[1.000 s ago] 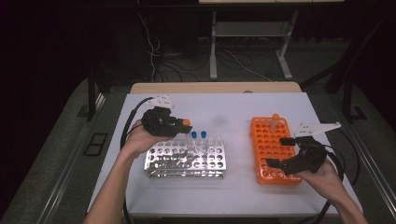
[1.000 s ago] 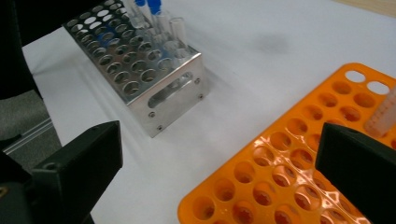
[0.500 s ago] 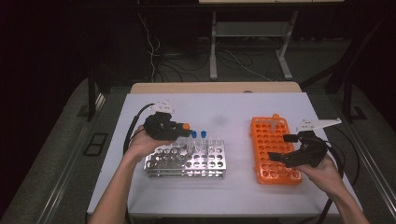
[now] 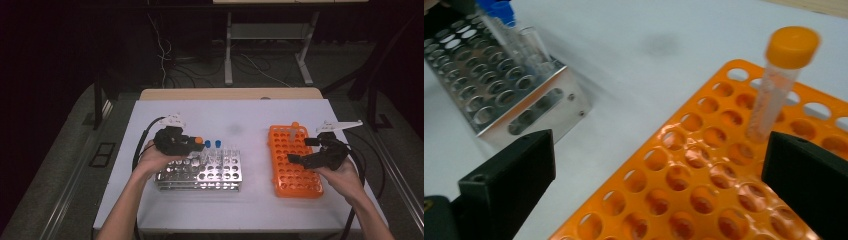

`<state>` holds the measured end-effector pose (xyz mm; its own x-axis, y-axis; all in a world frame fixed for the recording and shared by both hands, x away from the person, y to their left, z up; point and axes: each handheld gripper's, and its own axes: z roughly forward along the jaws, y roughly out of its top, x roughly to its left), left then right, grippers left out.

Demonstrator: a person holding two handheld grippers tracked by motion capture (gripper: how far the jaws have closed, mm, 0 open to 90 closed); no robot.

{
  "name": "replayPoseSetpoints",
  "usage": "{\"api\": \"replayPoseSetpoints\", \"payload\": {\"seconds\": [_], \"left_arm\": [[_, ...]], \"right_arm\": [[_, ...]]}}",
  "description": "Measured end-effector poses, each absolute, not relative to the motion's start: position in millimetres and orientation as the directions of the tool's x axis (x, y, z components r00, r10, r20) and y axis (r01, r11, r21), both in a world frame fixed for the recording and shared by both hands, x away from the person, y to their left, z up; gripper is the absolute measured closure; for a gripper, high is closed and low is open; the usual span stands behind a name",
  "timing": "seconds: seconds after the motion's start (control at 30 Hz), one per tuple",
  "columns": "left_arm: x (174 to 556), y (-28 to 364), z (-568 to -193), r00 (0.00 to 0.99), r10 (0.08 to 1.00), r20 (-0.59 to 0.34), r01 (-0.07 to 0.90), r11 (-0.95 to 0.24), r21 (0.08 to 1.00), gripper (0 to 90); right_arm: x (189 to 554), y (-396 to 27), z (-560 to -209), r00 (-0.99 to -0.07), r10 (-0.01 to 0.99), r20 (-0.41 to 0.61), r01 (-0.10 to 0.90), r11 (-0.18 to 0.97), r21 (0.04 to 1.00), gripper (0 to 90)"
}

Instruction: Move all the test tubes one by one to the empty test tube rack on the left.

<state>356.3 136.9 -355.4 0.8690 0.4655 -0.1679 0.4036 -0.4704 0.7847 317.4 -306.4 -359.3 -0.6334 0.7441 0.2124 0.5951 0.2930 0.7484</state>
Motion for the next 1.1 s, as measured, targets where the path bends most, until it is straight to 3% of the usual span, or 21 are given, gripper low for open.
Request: {"api": "replayPoseSetpoints", "payload": {"seconds": [0.1,0.27,0.5,0.73,0.9,0.97,1.1], "left_arm": [[356,137,-356,0.864,0.468,-0.187,0.422,-0.467,0.777,64.3],[353,137,-353,0.843,0.5,-0.2,0.454,-0.459,0.764,39.2],[339,142,-342,0.834,0.516,-0.197,0.451,-0.431,0.781,23.6],[313,142,-337,0.838,0.514,-0.183,0.437,-0.432,0.789,2.0],[299,143,-338,0.838,0.513,-0.188,0.443,-0.437,0.783,0.0],[294,143,-339,0.842,0.506,-0.186,0.44,-0.446,0.779,0.0],[286,144,-344,0.847,0.496,-0.19,0.438,-0.45,0.778,0.0]], "right_arm": [[324,-309,-358,-0.623,0.754,0.206,0.596,0.289,0.749,0.5],[336,-310,-357,-0.611,0.767,0.198,0.602,0.287,0.745,0.5],[348,-311,-361,-0.603,0.775,0.191,0.609,0.292,0.737,0.5],[358,-315,-367,-0.594,0.781,0.193,0.619,0.291,0.729,0.6],[364,-318,-370,-0.596,0.781,0.188,0.621,0.3,0.724,7.0],[365,-319,-371,-0.6,0.779,0.184,0.618,0.305,0.725,15.2],[370,-320,-374,-0.603,0.78,0.168,0.616,0.322,0.719,21.9]]}}
